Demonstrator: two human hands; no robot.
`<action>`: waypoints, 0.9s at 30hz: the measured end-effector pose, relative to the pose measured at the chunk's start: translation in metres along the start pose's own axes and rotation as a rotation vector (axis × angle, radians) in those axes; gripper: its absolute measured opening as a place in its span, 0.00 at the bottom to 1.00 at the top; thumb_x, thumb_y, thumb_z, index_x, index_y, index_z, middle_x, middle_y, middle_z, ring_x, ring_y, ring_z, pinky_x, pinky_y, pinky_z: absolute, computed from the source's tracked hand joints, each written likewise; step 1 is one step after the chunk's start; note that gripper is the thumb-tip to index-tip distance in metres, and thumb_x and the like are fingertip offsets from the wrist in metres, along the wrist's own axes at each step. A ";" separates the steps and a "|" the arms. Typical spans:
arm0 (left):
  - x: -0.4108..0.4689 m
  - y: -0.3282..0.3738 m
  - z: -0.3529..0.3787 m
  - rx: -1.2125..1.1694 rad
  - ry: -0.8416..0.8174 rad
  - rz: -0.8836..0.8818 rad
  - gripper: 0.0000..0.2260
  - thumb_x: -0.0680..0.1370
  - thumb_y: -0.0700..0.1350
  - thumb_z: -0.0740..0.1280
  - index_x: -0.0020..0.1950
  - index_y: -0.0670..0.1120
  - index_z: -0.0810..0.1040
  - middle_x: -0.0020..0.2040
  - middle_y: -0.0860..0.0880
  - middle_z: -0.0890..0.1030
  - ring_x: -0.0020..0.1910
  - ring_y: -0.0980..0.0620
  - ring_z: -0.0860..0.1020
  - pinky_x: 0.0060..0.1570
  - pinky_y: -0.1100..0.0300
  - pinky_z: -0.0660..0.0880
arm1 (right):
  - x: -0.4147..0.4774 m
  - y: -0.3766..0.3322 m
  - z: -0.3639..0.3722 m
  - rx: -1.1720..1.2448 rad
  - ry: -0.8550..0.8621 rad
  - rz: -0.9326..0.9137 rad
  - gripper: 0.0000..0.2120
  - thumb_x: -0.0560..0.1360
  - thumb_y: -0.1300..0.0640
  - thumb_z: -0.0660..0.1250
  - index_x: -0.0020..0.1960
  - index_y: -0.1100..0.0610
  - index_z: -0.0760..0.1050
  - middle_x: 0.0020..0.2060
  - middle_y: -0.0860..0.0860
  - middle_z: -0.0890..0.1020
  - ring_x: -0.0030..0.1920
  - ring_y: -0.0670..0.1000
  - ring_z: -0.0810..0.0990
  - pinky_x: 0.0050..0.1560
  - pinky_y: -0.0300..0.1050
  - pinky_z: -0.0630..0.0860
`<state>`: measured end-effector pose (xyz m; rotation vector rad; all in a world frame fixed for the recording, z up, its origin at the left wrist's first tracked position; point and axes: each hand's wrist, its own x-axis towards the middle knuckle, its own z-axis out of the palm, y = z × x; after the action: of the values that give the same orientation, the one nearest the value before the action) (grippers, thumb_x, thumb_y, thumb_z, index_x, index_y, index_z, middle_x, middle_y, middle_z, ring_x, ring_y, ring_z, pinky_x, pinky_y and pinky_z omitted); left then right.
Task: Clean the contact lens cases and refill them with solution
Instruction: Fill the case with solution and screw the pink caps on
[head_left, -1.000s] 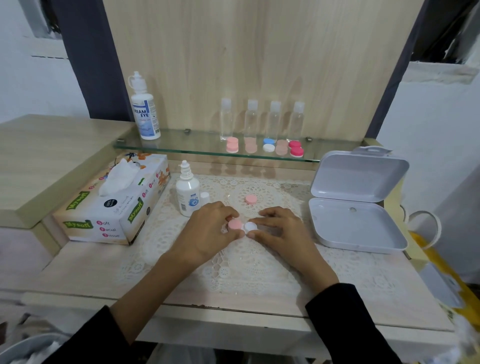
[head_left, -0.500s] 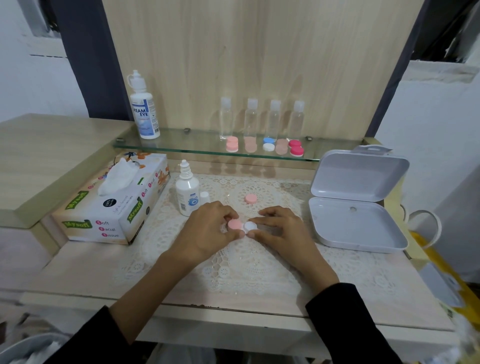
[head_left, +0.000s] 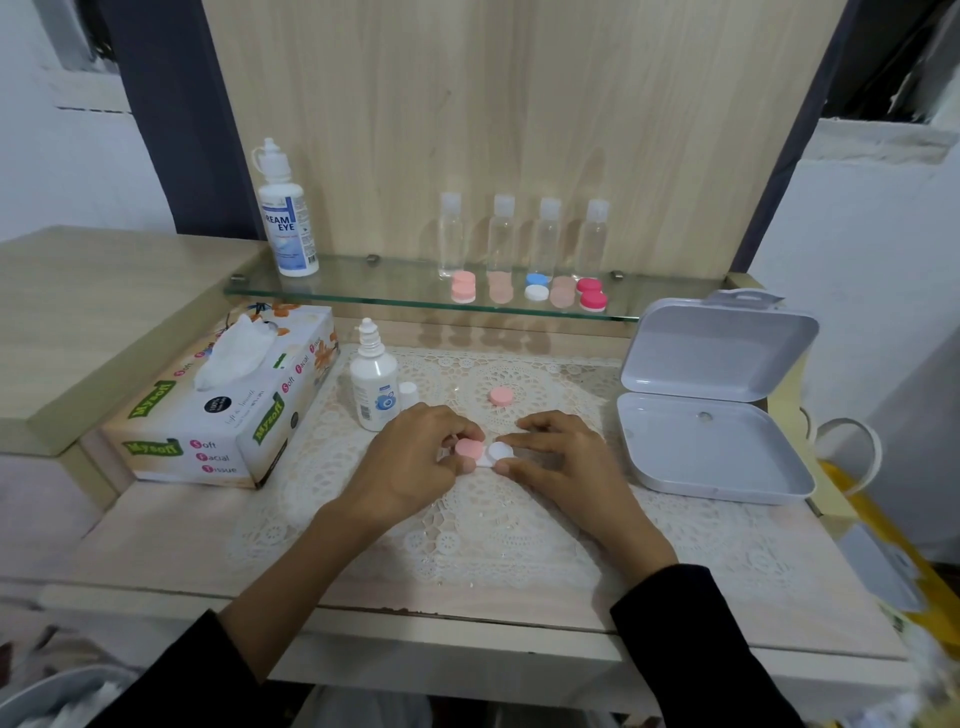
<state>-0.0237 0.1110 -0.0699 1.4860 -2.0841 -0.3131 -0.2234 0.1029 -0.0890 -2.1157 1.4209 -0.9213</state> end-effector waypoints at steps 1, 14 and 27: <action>0.000 0.000 0.000 -0.009 -0.002 0.005 0.14 0.71 0.44 0.74 0.56 0.51 0.81 0.51 0.55 0.82 0.49 0.56 0.75 0.52 0.54 0.74 | 0.000 0.000 0.000 0.000 0.003 -0.002 0.14 0.71 0.45 0.73 0.57 0.43 0.82 0.58 0.42 0.77 0.60 0.42 0.71 0.59 0.42 0.69; 0.001 -0.007 0.003 -0.102 -0.019 0.082 0.13 0.71 0.39 0.73 0.55 0.49 0.81 0.50 0.55 0.82 0.47 0.56 0.75 0.50 0.59 0.72 | 0.000 0.000 0.001 0.012 0.000 -0.003 0.13 0.71 0.46 0.73 0.56 0.43 0.82 0.59 0.44 0.77 0.61 0.43 0.71 0.59 0.46 0.70; -0.010 -0.020 0.006 -0.304 0.056 0.046 0.14 0.72 0.44 0.74 0.57 0.50 0.81 0.50 0.56 0.81 0.50 0.60 0.76 0.53 0.66 0.73 | 0.001 0.000 0.000 -0.011 -0.003 0.009 0.14 0.70 0.44 0.74 0.55 0.42 0.82 0.57 0.41 0.77 0.60 0.42 0.71 0.59 0.45 0.70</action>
<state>-0.0094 0.1120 -0.0878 1.2501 -1.9240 -0.5381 -0.2233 0.1015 -0.0890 -2.1157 1.4362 -0.9082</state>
